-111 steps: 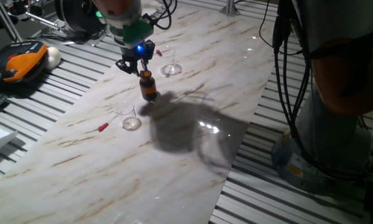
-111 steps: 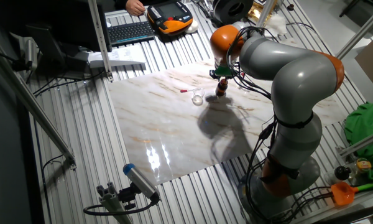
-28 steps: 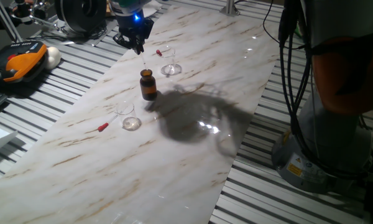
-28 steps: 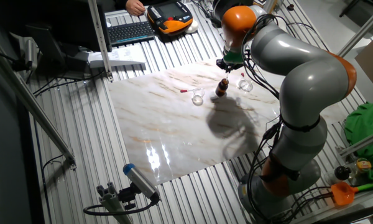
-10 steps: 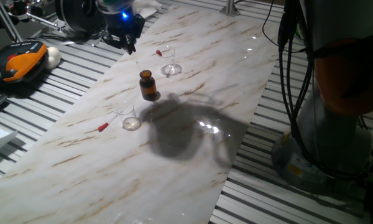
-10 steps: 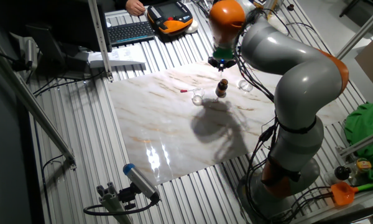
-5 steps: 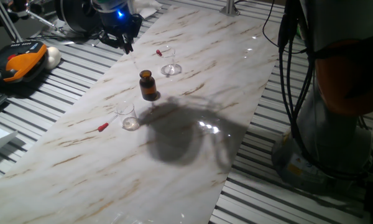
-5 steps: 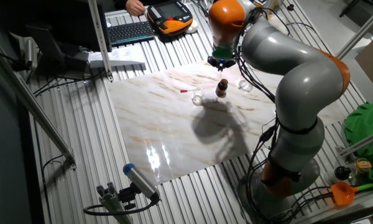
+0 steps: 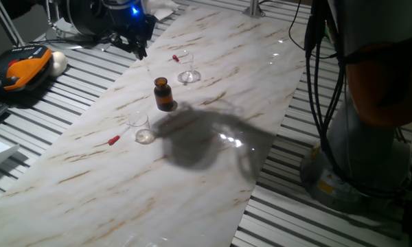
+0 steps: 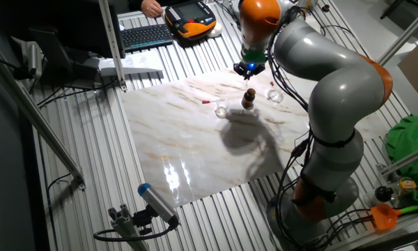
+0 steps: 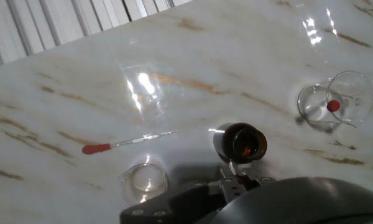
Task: Transfer liquid using a dropper
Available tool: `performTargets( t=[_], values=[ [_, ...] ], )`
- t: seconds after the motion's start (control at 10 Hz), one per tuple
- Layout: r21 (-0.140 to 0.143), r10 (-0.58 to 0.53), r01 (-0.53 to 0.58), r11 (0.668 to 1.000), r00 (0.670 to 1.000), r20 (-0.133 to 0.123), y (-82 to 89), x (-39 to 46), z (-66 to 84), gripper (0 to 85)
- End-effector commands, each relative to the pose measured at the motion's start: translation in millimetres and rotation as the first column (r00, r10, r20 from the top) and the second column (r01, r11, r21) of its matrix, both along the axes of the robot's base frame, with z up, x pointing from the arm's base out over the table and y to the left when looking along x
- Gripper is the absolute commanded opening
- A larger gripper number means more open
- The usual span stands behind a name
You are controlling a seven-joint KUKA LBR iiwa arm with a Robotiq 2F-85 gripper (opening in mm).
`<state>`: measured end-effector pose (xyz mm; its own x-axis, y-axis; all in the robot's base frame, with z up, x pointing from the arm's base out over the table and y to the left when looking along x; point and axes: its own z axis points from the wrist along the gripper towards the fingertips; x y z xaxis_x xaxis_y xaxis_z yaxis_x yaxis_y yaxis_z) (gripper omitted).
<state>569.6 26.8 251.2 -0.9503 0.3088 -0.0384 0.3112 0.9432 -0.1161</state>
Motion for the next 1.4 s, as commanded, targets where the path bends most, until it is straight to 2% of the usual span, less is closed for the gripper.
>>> performTargets(
  t=[0.0, 0.4, 0.5, 0.7, 1.0, 1.2, 1.3],
  values=[
    [-0.005, -0.002, 0.002, 1.0, 1.0, -0.012, -0.2, 0.1, 0.0, 17.0],
    [0.0, -0.02, 0.02, 1.0, 1.0, -0.008, 1.7, 0.2, -0.3, 17.0],
    [-0.006, -0.029, 0.029, 1.0, 1.0, -0.005, 12.1, 0.9, -0.6, 17.0],
    [0.002, -0.042, 0.042, 0.999, 0.999, -0.012, 27.2, 3.3, 2.6, 17.0],
    [-0.011, -0.087, 0.087, 0.996, 0.996, -0.01, 59.6, 4.0, 7.1, 17.0],
    [-0.017, -0.113, 0.113, 0.993, 0.994, -0.007, 80.5, 0.1, 5.1, 17.0],
    [-0.015, -0.116, 0.116, 0.993, 0.993, -0.004, 85.5, -1.6, 1.4, 17.0]
  ],
)
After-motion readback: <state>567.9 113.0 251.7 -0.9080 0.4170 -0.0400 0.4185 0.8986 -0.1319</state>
